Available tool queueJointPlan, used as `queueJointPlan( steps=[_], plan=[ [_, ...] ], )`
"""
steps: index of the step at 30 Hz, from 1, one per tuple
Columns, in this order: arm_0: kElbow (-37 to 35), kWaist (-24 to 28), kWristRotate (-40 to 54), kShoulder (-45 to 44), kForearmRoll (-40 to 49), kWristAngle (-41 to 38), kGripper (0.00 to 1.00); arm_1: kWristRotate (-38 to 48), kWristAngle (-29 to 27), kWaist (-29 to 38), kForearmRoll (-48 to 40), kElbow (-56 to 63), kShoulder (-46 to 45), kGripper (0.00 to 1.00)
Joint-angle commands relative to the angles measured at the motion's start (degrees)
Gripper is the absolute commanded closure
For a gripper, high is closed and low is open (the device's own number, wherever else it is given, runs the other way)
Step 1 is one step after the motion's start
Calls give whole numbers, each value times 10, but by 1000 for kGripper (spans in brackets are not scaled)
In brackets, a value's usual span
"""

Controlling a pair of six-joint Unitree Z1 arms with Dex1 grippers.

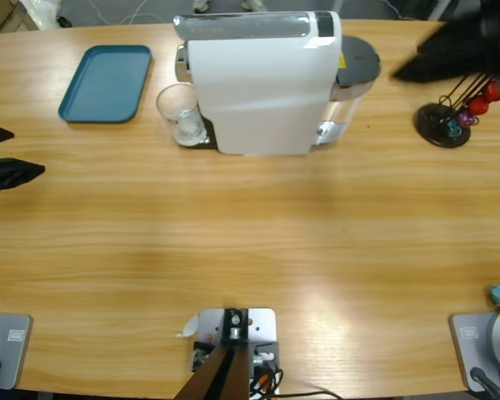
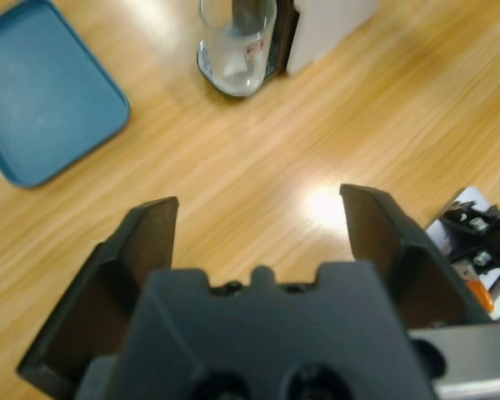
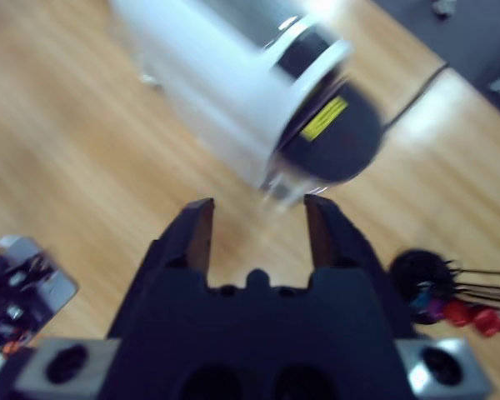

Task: Pour coffee

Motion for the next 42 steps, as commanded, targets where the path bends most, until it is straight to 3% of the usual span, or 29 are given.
queueJointPlan(
  steps=[1,10,17,23,42],
  plan=[
    [60,-5,-2,-53,-58,-8,162,22,20,21,-119,171,-106,0],
    [166,-5,48,-25,-206,-7,165,22,96,21,-179,253,-145,0],
    [195,-5,79,-28,-258,10,170,11,106,22,-207,321,-180,0],
    [224,-5,83,-42,-323,14,181,4,106,33,-248,341,-151,0],
    [238,-5,65,-77,-345,31,197,3,92,35,-319,391,-155,0]
  ],
)
